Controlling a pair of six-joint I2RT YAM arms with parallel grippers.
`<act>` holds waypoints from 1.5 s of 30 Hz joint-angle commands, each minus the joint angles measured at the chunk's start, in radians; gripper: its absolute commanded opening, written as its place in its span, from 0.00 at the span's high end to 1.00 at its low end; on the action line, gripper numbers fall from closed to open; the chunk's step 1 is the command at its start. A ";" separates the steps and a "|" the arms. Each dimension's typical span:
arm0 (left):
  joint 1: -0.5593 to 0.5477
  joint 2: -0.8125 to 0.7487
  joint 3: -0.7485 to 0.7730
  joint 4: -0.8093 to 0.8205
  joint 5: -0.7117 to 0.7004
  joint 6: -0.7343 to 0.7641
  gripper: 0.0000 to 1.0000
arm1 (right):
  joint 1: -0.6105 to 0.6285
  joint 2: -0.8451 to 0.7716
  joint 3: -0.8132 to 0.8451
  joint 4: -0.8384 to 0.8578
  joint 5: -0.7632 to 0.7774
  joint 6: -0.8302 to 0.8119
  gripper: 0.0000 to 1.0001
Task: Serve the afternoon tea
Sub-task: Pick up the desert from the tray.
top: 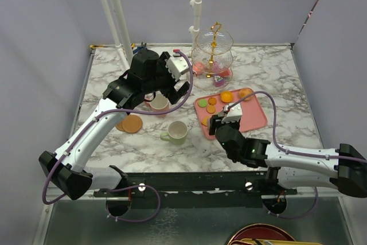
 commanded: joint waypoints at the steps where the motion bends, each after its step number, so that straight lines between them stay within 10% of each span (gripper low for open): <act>1: -0.001 -0.024 -0.002 0.009 0.022 0.004 0.01 | 0.008 0.040 -0.013 0.012 0.032 0.066 0.37; 19: 0.000 -0.036 -0.002 0.009 0.031 -0.007 0.01 | 0.006 0.150 -0.055 0.062 0.065 0.164 0.36; 35: 0.000 -0.030 0.000 0.012 0.032 -0.005 0.01 | 0.006 -0.084 -0.143 0.266 0.110 -0.107 0.62; 45: 0.000 -0.021 0.015 0.014 0.009 -0.011 0.01 | -0.264 -0.094 -0.008 0.433 -0.249 -0.318 0.63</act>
